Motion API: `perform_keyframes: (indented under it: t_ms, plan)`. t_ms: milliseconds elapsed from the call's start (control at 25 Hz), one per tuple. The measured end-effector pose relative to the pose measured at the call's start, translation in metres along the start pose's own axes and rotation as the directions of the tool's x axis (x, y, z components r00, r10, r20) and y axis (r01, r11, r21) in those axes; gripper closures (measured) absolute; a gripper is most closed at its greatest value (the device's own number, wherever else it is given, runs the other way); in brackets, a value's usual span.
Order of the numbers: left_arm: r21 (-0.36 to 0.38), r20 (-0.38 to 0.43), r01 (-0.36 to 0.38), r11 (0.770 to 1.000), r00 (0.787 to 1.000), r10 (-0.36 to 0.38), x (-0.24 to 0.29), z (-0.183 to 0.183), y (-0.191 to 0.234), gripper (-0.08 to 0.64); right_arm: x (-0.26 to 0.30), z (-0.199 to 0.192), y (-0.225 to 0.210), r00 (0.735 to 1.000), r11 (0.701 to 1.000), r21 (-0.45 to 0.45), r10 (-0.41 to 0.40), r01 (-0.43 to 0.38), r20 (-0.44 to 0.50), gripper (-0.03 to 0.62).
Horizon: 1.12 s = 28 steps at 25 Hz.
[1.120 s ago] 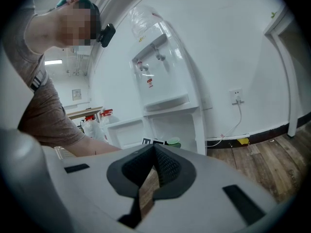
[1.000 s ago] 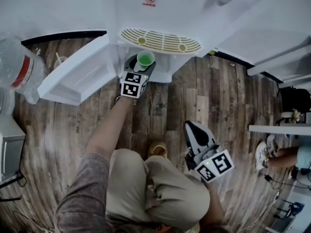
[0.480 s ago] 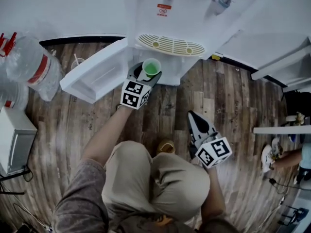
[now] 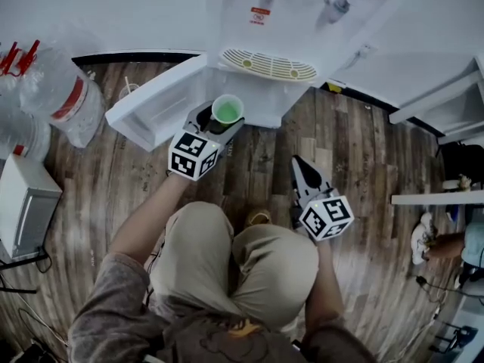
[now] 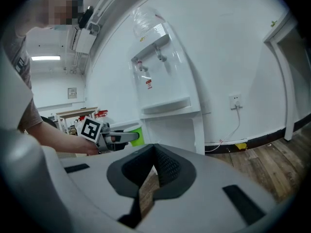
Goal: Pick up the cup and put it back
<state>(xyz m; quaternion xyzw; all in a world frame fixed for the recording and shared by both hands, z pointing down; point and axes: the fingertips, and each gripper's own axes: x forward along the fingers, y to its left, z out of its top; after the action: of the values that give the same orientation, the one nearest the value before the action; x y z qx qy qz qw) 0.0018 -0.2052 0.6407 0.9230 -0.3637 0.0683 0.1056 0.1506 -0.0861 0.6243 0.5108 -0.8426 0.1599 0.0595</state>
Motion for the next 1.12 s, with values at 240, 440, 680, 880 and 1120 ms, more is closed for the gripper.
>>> perform_keyframes:
  t_ms: [240, 440, 680, 880, 1120]
  plan:
    - [-0.016, 0.018, 0.049, 0.999, 0.999, -0.049, -0.031, 0.020, -0.017, 0.255, 0.004, 0.001, -0.004, 1.000, 1.000, -0.001, 0.001, -0.001, 0.002, 0.591]
    - [0.015, 0.024, 0.064, 0.998, 0.998, -0.064, -0.054, 0.026, -0.027, 0.255, 0.008, -0.001, -0.004, 1.000, 1.000, 0.006, 0.000, 0.000, 0.000, 0.592]
    - [0.048, 0.026, 0.083, 0.995, 0.996, -0.084, -0.075, 0.015, -0.047, 0.255, 0.010, 0.002, 0.001, 1.000, 1.000, 0.011, 0.008, -0.008, 0.008, 0.591]
    - [0.046, 0.021, 0.093, 0.995, 0.995, -0.094, -0.092, 0.004, -0.052, 0.255, 0.009, 0.001, 0.006, 1.000, 1.000, 0.010, 0.016, -0.016, 0.009, 0.591]
    - [0.028, 0.025, 0.060, 0.998, 0.998, -0.061, -0.105, -0.004, -0.046, 0.255, 0.006, 0.000, 0.010, 1.000, 1.000, 0.017, 0.022, -0.022, 0.012, 0.591]
